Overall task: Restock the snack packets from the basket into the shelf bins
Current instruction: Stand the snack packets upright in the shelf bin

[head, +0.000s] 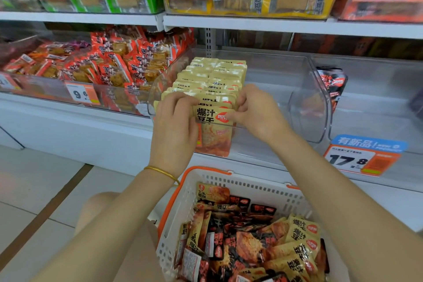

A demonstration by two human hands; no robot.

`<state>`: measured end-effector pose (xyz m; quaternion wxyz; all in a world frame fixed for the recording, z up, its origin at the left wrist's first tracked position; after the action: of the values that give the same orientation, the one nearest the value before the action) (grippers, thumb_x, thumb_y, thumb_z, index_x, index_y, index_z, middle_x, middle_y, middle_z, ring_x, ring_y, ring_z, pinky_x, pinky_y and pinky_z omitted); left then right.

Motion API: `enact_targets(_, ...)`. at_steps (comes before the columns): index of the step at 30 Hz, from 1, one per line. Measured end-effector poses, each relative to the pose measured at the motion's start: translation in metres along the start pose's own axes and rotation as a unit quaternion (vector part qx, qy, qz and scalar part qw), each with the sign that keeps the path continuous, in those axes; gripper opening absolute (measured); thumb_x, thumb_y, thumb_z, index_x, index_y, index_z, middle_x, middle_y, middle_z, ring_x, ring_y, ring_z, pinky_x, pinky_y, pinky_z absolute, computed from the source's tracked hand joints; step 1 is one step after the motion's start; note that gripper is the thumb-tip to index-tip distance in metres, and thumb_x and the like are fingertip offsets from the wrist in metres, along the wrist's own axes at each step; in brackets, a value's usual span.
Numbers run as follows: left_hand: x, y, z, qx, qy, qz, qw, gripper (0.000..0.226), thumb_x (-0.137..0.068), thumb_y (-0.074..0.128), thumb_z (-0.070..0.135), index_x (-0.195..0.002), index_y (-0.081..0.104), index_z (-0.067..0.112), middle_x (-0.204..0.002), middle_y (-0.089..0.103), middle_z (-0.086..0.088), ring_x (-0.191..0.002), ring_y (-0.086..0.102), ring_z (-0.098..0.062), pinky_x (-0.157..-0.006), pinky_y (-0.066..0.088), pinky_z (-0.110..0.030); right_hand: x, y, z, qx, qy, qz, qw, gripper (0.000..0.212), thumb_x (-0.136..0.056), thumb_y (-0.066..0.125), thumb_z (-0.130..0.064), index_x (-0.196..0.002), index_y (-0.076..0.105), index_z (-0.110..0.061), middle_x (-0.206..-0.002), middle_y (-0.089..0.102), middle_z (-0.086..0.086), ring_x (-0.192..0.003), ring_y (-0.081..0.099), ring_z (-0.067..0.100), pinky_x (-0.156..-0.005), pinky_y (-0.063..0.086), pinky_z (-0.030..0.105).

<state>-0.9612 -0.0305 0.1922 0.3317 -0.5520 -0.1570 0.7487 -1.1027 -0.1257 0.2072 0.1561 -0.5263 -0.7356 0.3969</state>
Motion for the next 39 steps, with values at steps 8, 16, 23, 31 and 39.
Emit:
enact_targets(8,0.075,0.033,0.018,0.053,0.071,-0.161,0.983,0.027,-0.079,0.042,0.006,-0.097,0.062,0.009,-0.103,0.058,-0.006,-0.093,0.055,-0.026,-0.075,0.048,-0.040,0.080,0.002,0.008,-0.149,-0.053,-0.007,0.987,0.033,-0.082,0.068,-0.008,-0.073,0.048,-0.032,-0.070,0.056,-0.006,-0.060,0.058,0.006,-0.055,0.044,0.013)
enact_targets(16,0.107,0.095,-0.039,-0.111,-0.045,-0.519,0.846,0.030,-0.095,0.042,0.018,-0.123,0.054,0.016,-0.127,0.045,-0.008,-0.122,0.038,-0.028,-0.100,0.039,-0.041,0.092,0.133,0.132,-0.100,0.165,-0.255,0.947,0.007,-0.094,0.051,-0.007,-0.091,0.053,-0.013,-0.082,0.058,0.002,-0.059,0.061,0.012,-0.058,0.055,0.029)
enact_targets(23,0.117,0.115,-0.065,-0.206,-0.062,-0.629,0.747,0.041,-0.096,0.041,0.014,-0.138,0.039,0.017,-0.136,0.041,-0.010,-0.127,0.035,-0.031,-0.100,0.041,-0.043,0.086,0.231,0.195,0.035,0.178,-0.319,0.930,0.028,-0.092,0.048,-0.001,-0.117,0.057,-0.009,-0.124,0.052,0.011,-0.104,0.057,0.026,-0.084,0.050,0.034)
enact_targets(31,0.112,0.123,-0.062,-0.189,-0.058,-0.640,0.743,0.037,-0.096,0.045,0.015,-0.133,0.044,0.017,-0.129,0.045,-0.011,-0.123,0.039,-0.030,-0.097,0.043,-0.044,0.085,0.293,0.227,0.277,0.096,-0.414,0.862,0.052,-0.087,0.053,-0.003,-0.138,0.039,-0.007,-0.153,0.015,0.007,-0.112,0.051,0.032,-0.084,0.051,0.043)
enact_targets(39,0.112,0.129,-0.058,-0.161,-0.062,-0.636,0.753,0.035,-0.097,0.044,0.014,-0.132,0.044,0.015,-0.125,0.048,-0.012,-0.118,0.044,-0.030,-0.094,0.045,-0.042,0.082,0.265,0.222,0.138,0.049,-0.406,0.902,0.043,-0.097,0.046,-0.013,-0.138,0.038,-0.003,-0.145,0.031,0.007,-0.125,0.044,0.025,-0.106,0.036,0.034)
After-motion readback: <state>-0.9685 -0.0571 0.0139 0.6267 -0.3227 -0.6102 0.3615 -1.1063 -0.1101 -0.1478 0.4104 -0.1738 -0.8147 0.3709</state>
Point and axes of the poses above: each hand's wrist, its own x-axis away from the middle knuckle, its own y-axis out of the palm, z = x × y, the point moved 4 cm from there along -x, towards the middle knuckle
